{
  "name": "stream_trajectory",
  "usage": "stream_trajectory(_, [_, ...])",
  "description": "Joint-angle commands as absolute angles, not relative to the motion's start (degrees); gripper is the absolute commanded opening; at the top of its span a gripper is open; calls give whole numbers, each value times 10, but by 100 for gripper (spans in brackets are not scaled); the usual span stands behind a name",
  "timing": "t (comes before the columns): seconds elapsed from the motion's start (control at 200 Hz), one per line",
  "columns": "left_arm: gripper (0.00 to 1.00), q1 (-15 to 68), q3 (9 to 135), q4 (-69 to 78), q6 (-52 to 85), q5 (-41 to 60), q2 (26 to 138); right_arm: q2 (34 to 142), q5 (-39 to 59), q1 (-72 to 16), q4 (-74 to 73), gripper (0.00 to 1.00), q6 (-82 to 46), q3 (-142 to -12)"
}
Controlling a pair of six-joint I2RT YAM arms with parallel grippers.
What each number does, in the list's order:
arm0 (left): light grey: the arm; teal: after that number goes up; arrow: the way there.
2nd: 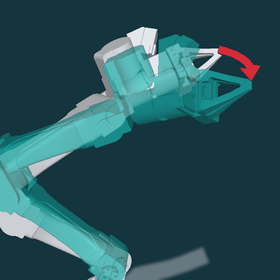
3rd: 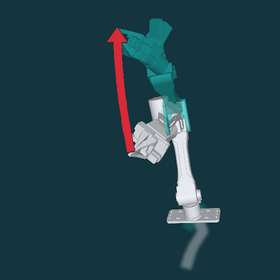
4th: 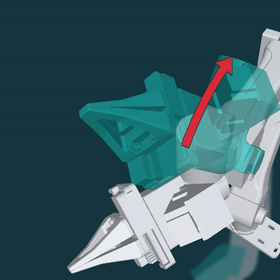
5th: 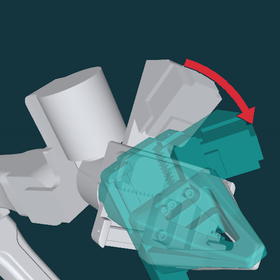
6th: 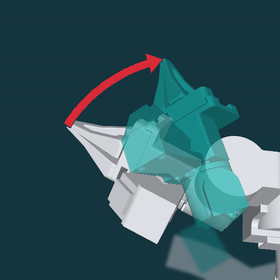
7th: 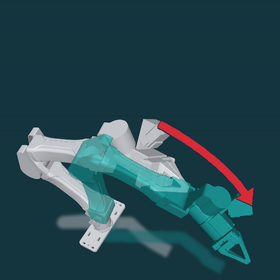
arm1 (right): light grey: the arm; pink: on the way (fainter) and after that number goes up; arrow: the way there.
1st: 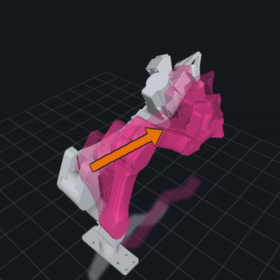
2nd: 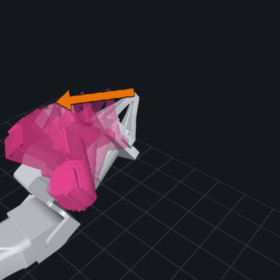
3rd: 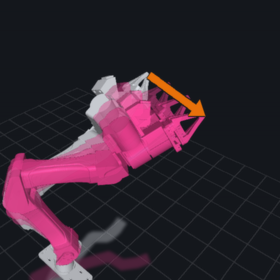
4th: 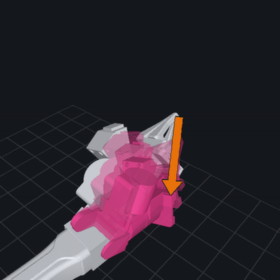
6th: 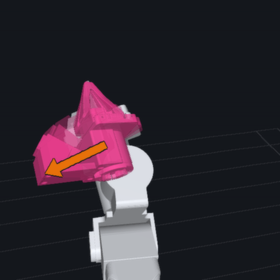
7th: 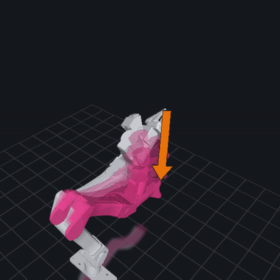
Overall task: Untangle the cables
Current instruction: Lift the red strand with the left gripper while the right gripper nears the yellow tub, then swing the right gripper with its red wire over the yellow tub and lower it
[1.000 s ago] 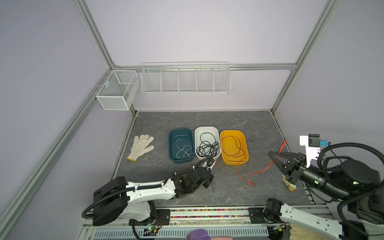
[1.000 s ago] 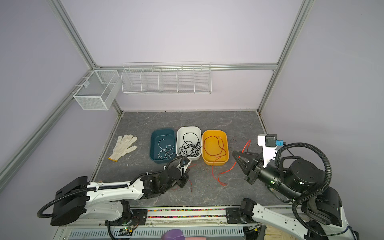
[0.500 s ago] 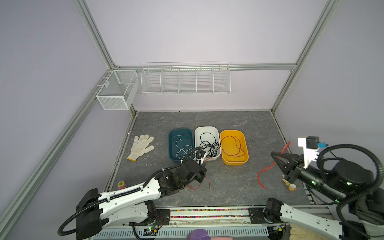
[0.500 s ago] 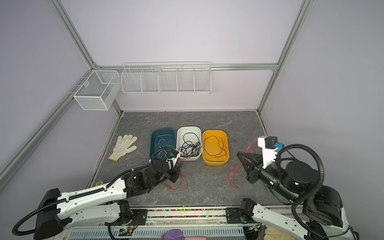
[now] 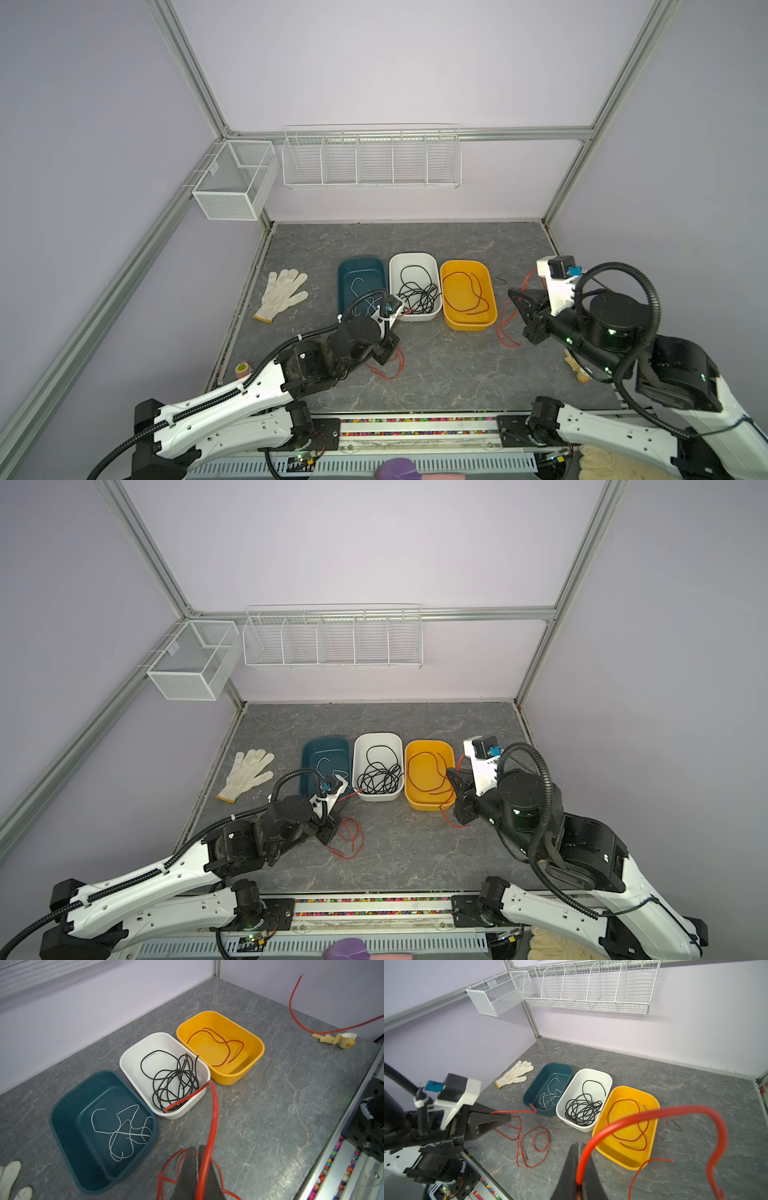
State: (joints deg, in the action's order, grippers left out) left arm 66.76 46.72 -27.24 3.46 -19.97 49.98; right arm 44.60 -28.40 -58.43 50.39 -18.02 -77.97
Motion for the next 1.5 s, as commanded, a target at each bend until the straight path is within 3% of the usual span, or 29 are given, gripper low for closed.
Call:
stream_trajectory(0.0, [0,667,423,-268,-26,-213,458,474,-300,-574,474,6,-144,-797])
stream_trajectory(0.155, [0,667,344,-209,-57,-226,396,512,-268,-548,464,6,-138,-819])
stream_trajectory(0.755, [0,667,366,-239,-34,-285,410,646,10,-312,411,6,-186,-840])
stream_trajectory(1.494, [0,667,388,-258,-9,-325,380,785,71,-225,253,6,-195,-760])
